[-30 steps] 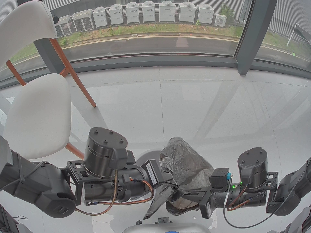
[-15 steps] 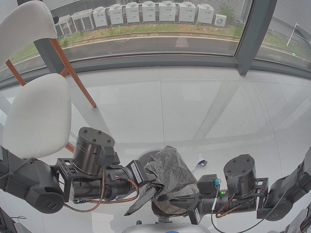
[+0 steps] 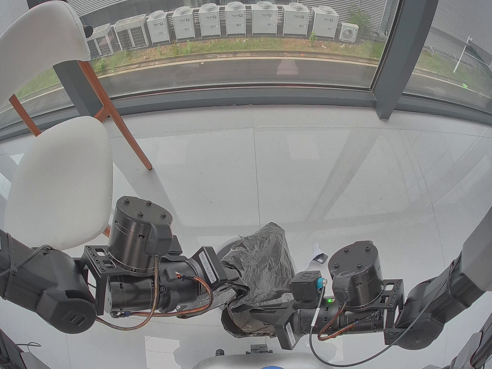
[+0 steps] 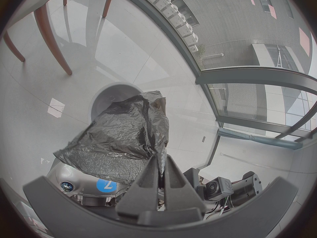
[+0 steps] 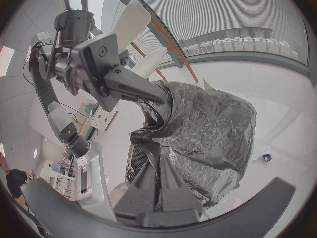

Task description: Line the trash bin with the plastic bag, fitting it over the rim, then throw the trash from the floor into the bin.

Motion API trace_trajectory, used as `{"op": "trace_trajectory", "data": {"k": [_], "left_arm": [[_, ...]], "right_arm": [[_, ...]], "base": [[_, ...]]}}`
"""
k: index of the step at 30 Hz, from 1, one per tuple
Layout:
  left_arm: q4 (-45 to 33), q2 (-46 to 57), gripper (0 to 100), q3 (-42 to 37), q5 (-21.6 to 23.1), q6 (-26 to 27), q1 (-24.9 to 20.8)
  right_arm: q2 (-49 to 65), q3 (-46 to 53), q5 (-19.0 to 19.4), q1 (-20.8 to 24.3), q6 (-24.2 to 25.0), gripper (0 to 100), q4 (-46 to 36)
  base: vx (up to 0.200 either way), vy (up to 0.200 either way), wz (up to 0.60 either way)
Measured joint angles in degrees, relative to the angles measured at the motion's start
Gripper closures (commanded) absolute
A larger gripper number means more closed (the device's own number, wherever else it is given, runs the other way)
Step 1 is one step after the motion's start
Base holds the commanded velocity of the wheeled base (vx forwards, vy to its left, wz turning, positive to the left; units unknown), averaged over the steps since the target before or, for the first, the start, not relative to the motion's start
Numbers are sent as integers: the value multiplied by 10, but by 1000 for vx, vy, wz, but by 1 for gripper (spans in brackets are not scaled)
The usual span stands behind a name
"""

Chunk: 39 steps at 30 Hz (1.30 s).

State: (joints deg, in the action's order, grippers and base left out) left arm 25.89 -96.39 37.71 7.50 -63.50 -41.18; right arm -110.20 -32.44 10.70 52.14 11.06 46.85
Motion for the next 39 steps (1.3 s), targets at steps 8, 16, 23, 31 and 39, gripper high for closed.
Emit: {"op": "trace_trajectory", "data": {"k": [8, 16, 23, 31, 39], "left_arm": [[-3, 1, 100, -4, -4, 0, 10], [-6, 2, 100, -4, -5, 1, 29], [-44, 18, 100, -5, -10, 2, 39], [-48, 34, 100, -8, -11, 4, 54], [-48, 38, 100, -17, -11, 7, 56]], "right_arm": [[-25, -21, 0, 10, 23, 100, 0], [-51, -56, 9, 11, 30, 100, 1], [-75, -85, 16, 14, 31, 100, 0], [-104, -119, 18, 26, 31, 100, 0], [-119, -132, 29, 39, 42, 100, 0]], "base": [[0, 0, 0], [0, 0, 0], [0, 0, 0], [0, 0, 0], [0, 0, 0]]}}
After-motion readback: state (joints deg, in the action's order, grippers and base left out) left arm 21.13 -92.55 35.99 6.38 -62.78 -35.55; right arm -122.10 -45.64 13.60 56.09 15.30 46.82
